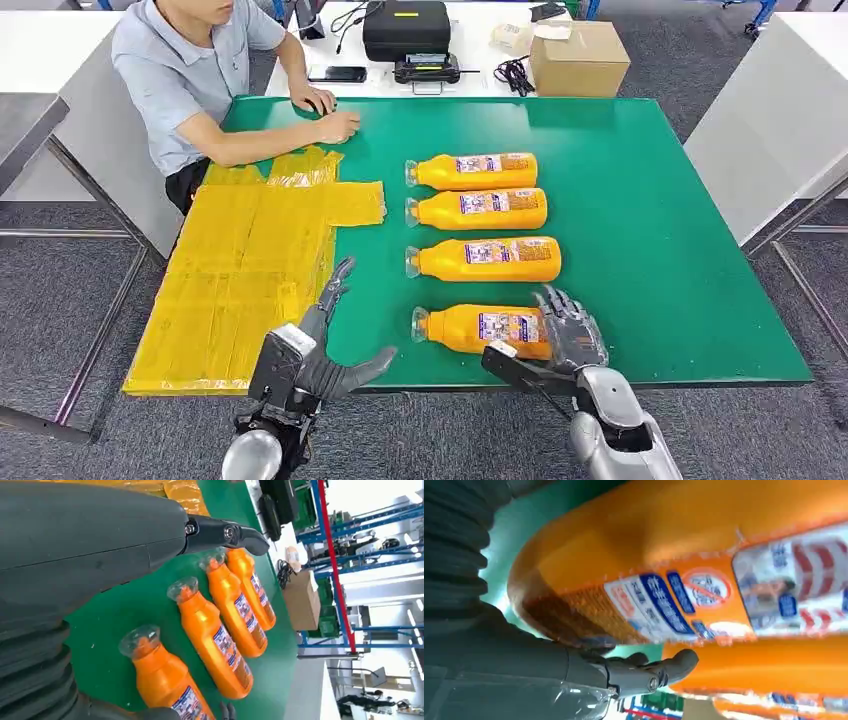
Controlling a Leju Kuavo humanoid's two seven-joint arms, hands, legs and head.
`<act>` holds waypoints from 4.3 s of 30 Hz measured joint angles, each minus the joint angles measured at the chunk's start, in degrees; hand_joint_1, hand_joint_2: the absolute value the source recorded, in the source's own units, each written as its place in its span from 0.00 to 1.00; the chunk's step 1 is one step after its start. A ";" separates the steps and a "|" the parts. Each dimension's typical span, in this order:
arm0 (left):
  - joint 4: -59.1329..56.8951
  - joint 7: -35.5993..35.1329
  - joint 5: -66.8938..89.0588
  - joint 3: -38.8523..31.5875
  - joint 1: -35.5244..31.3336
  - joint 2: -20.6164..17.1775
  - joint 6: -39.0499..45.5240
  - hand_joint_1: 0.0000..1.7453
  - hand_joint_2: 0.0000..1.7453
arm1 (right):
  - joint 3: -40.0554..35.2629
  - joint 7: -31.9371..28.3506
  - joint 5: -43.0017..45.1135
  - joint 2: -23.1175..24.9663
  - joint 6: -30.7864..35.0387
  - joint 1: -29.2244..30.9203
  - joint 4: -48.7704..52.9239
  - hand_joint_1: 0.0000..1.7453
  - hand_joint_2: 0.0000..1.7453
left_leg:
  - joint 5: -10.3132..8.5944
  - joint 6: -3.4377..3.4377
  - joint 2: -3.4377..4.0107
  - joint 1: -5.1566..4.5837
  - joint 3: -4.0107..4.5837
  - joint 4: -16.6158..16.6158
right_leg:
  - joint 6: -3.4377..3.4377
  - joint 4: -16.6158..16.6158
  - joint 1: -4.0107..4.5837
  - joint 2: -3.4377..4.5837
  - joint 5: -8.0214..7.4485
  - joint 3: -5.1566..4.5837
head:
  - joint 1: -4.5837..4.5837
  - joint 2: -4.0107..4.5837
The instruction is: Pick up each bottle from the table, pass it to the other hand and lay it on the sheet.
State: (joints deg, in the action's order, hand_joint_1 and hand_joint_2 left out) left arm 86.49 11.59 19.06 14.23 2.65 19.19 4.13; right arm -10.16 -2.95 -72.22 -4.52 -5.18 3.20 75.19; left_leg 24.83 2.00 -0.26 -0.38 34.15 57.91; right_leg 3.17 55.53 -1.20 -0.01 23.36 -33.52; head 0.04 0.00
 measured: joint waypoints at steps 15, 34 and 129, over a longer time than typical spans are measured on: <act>-1.97 -0.11 0.04 0.35 -1.06 0.00 -0.70 0.00 1.00 | -0.94 -1.24 8.81 -6.93 -2.39 1.13 -3.50 1.00 1.00 | 0.13 0.13 -0.26 -0.02 -0.56 0.00 | 0.12 -0.09 0.00 -0.03 0.16 0.07 | 0.00 0.00; -0.94 5.99 -10.69 0.59 -0.99 0.00 4.26 0.00 1.00 | 0.55 -12.52 40.51 -8.57 -5.34 -5.22 3.37 1.00 1.00 | 0.24 0.09 -0.15 0.05 -0.59 0.00 | 0.17 -0.13 0.04 0.00 0.16 0.75 | 0.04 0.00; -12.45 14.29 -31.25 2.49 -8.37 -0.15 -7.99 1.00 1.00 | -19.47 -25.40 50.69 6.49 -3.39 8.97 -9.99 0.00 1.00 | 0.16 0.09 -0.27 0.03 -0.01 0.01 | 0.19 -0.06 0.00 -0.02 0.14 0.26 | 0.04 0.00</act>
State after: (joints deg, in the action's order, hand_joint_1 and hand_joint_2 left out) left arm 74.03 25.88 -12.19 16.72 -5.73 19.04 -3.86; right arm -29.64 -28.35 -21.53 1.97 -8.56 12.16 65.20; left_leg 24.99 2.09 -0.53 -0.35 34.14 57.92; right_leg 3.36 55.47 -1.20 -0.03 23.50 -33.26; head 0.09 0.00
